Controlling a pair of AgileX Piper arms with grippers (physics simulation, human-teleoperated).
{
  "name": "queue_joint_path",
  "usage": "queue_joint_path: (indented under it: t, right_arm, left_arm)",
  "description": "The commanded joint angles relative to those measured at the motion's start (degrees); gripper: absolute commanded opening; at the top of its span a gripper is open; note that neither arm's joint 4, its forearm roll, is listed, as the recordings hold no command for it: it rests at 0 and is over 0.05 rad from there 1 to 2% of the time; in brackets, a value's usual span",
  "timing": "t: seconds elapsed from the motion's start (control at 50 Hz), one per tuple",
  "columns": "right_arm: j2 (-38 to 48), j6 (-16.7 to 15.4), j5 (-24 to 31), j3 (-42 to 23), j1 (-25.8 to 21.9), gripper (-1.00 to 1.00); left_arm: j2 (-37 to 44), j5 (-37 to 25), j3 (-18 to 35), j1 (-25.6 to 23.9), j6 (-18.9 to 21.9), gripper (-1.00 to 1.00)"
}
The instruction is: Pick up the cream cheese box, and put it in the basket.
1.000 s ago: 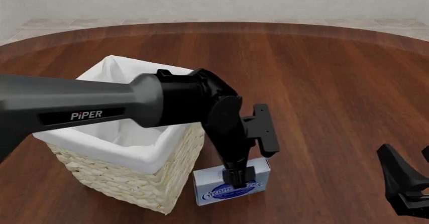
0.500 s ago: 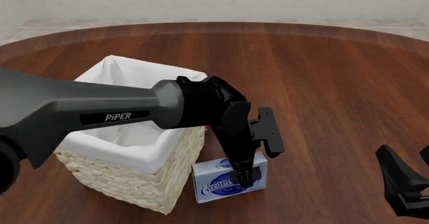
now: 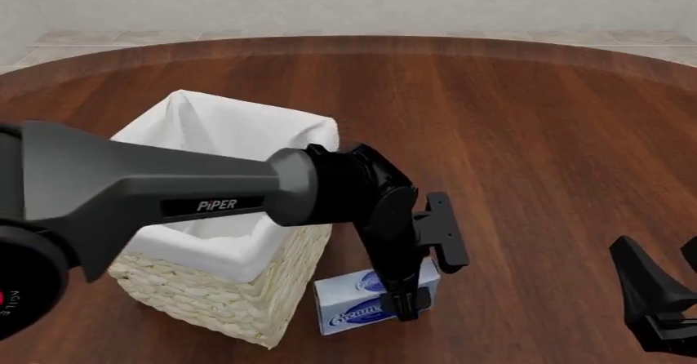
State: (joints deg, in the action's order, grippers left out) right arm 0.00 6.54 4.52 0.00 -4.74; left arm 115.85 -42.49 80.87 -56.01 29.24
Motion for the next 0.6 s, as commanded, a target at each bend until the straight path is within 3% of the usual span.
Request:
queue_joint_path:
  t: [0.02, 0.04, 0.06, 0.42, 0.6]
  right_arm:
    - [0.0, 0.1, 0.09, 0.0, -0.04, 1.0]
    - [0.0, 0.08, 0.1, 0.0, -0.05, 1.0]
    - [0.0, 0.09, 0.1, 0.0, -0.06, 1.0]
    - [0.0, 0.11, 0.17, 0.0, -0.04, 1.0]
    - [0.0, 0.04, 0.18, 0.0, -0.07, 1.0]
  left_arm:
    - [1.35, 0.08, 0.71, 0.18, 0.07, 1.0]
    - [1.34, -0.01, 0.79, 0.16, -0.05, 1.0]
    - [1.31, -0.05, 0.84, 0.14, -0.13, -1.0]
    - [0.1, -0.63, 3.03, -0.46, -1.96, -1.0]
    - [-3.26, -0.68, 2.47, -3.19, -5.21, -1.0]
